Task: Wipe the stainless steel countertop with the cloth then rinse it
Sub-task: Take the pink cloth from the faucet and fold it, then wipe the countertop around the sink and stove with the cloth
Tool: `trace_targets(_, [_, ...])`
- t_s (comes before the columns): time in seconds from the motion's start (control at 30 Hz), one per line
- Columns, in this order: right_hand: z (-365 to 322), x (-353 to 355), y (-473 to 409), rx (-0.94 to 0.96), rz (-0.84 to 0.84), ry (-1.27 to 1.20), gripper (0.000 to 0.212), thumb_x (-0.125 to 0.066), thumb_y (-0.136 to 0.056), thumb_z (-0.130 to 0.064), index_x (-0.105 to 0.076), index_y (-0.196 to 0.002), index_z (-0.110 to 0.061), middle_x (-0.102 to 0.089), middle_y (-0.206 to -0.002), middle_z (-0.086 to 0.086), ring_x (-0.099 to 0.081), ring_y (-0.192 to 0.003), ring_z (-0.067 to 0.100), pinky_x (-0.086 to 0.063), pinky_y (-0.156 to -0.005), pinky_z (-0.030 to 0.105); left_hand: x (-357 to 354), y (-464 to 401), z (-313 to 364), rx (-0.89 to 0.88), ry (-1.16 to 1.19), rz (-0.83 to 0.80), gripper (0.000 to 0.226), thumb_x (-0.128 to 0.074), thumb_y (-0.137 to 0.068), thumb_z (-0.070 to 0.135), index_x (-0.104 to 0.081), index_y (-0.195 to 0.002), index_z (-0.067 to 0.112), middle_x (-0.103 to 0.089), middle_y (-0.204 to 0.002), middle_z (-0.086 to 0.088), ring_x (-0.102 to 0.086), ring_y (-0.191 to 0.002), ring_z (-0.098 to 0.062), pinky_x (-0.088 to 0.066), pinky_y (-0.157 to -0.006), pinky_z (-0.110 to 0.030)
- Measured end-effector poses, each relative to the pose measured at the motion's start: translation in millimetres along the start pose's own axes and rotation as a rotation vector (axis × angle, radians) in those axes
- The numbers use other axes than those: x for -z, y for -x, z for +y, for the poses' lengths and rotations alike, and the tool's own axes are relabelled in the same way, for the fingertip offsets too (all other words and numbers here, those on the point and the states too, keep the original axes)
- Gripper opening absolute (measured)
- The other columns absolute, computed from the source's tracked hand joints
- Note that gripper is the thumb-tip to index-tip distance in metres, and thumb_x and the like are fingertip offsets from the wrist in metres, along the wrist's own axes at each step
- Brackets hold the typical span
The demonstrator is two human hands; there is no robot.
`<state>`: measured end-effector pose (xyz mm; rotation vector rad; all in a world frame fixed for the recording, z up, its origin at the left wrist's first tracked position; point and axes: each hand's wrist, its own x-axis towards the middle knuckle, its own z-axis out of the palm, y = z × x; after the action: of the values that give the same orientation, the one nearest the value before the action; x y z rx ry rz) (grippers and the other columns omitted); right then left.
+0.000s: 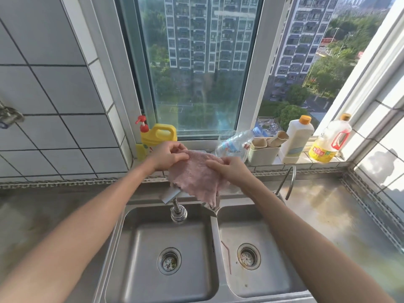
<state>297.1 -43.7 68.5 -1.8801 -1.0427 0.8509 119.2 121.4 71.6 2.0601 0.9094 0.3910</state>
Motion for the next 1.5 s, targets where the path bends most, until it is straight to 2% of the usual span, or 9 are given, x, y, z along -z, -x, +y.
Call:
trace_targets(0.17, [-26,29,18,0.289,0.218,0.114,0.049,-0.074,-0.091,-0.045,-0.054,-0.066,-0.009,-0.049,-0.061,0.001,-0.044,-0.058,0.013,-0.036,-0.057,0.025,23,34,45,-0.232,-0.182,0.261,0.017,-0.085,-0.081,0.038,-0.076,-0.086,0.024,-0.069,-0.076,0.013,-0.064,-0.073,-0.005,-0.049,-0.07,-0.021])
trace_targets(0.27, [-29,39,41,0.415,0.376,0.122,0.05,-0.075,-0.092,-0.042,-0.042,-0.059,-0.022,-0.035,-0.054,-0.011,-0.032,-0.049,0.004,-0.029,-0.048,0.021,15,69,67,-0.313,-0.228,0.38,0.018,-0.083,-0.08,0.047,-0.07,-0.082,0.034,-0.069,-0.071,0.014,-0.064,-0.067,-0.002,-0.039,-0.074,0.001])
trace_targets(0.4, [-6,36,76,0.384,0.428,0.097,0.045,-0.074,-0.09,-0.042,-0.053,-0.065,-0.011,-0.043,-0.056,-0.008,-0.035,-0.053,0.004,-0.032,-0.05,0.022,-19,116,75,-0.347,-0.15,0.384,0.025,-0.077,-0.077,0.054,-0.072,-0.084,0.03,-0.067,-0.067,0.015,-0.062,-0.063,-0.003,-0.046,-0.06,-0.009])
trace_targets(0.6, [61,7,146,0.181,0.253,-0.044,0.028,-0.068,-0.098,-0.026,-0.062,-0.072,-0.022,-0.06,-0.063,-0.013,-0.052,-0.061,0.0,-0.043,-0.059,0.019,-104,176,31,-0.154,0.018,0.193,0.022,-0.077,-0.08,0.05,-0.071,-0.088,0.03,-0.072,-0.074,0.011,-0.065,-0.065,-0.007,-0.05,-0.061,-0.014])
trace_targets(0.83, [141,-16,227,0.02,0.051,-0.246,0.017,-0.052,-0.106,-0.008,-0.067,-0.1,-0.014,-0.077,-0.071,0.006,-0.076,-0.062,0.018,-0.058,-0.057,0.024,-170,271,-35,0.065,0.071,0.027,0.013,-0.07,-0.092,0.04,-0.072,-0.104,0.035,-0.072,-0.103,0.025,-0.069,-0.101,0.0,-0.056,-0.08,-0.022])
trace_targets(1.07, [188,-4,240,0.07,-0.034,-0.049,0.027,-0.055,-0.102,-0.013,-0.066,-0.096,-0.037,-0.073,-0.067,-0.018,-0.066,-0.057,-0.003,-0.046,-0.06,0.007,-207,358,-53,0.415,0.154,0.181,0.012,-0.063,-0.1,0.034,-0.072,-0.102,0.039,-0.075,-0.102,0.024,-0.071,-0.098,-0.003,-0.057,-0.089,-0.03])
trace_targets(1.3, [181,6,217,0.218,-0.404,0.157,0.013,-0.048,-0.1,-0.044,-0.059,-0.101,-0.038,-0.078,-0.075,-0.007,-0.077,-0.072,0.018,-0.06,-0.081,0.05,-240,426,-29,0.571,0.231,0.375,0.016,-0.059,-0.101,0.033,-0.073,-0.104,0.041,-0.076,-0.102,0.024,-0.071,-0.1,0.002,-0.053,-0.085,-0.012])
trace_targets(1.43, [169,-9,222,0.299,-0.429,0.184,0.016,-0.049,-0.097,-0.046,-0.063,-0.1,-0.039,-0.078,-0.075,-0.011,-0.075,-0.073,0.017,-0.059,-0.078,0.046,-261,465,-19,0.636,0.273,0.478,0.019,-0.059,-0.102,0.031,-0.073,-0.101,0.044,-0.076,-0.1,0.024,-0.071,-0.1,0.006,-0.05,-0.082,-0.006])
trace_targets(1.5, [167,-19,236,0.323,-0.449,0.138,0.012,-0.051,-0.099,-0.039,-0.063,-0.099,-0.037,-0.078,-0.073,-0.012,-0.076,-0.071,0.01,-0.058,-0.077,0.033,-270,488,-13,0.672,0.285,0.526,0.021,-0.059,-0.102,0.031,-0.071,-0.101,0.048,-0.076,-0.1,0.024,-0.071,-0.098,0.007,-0.05,-0.082,-0.006])
